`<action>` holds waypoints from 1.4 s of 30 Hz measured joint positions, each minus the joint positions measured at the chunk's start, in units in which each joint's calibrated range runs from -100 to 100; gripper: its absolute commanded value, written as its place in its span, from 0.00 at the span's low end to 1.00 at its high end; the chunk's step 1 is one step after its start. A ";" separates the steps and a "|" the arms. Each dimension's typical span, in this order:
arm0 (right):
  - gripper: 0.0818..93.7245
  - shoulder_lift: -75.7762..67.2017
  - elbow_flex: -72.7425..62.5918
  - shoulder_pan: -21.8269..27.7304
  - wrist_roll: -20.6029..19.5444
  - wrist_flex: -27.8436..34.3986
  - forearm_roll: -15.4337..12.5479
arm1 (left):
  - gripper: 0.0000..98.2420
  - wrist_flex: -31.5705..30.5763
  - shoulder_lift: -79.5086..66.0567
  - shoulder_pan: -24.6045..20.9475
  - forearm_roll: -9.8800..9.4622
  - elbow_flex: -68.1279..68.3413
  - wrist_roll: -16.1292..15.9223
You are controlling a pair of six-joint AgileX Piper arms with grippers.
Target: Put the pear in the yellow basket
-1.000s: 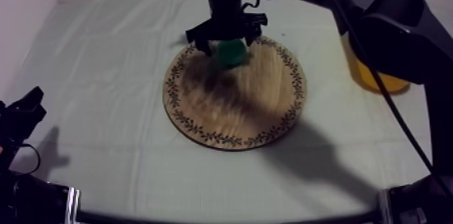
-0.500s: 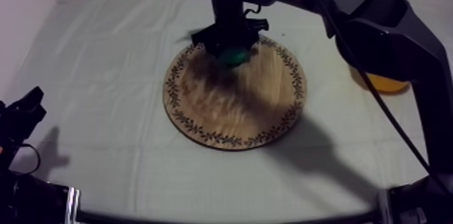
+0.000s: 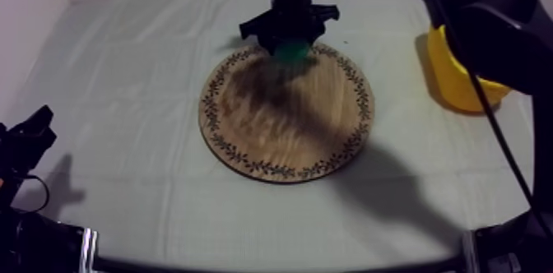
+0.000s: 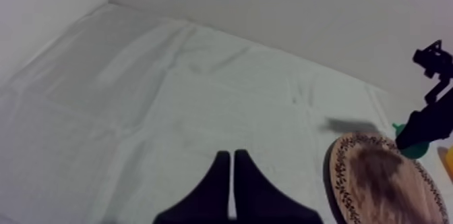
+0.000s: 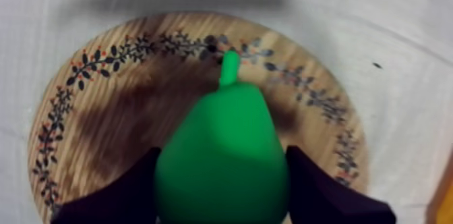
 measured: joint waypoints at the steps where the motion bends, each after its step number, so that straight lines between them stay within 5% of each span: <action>1: 0.31 -1.52 1.17 0.20 0.25 -0.15 0.00 | 0.00 0.00 0.00 0.00 0.00 0.00 0.00; 22: 0.31 -32.97 26.71 9.82 4.88 -2.79 5.13 | 0.00 0.00 0.00 0.00 0.00 0.00 0.00; 42: 0.30 -46.93 47.98 27.29 9.49 -18.63 11.09 | 0.00 0.00 0.00 0.00 0.00 0.00 0.00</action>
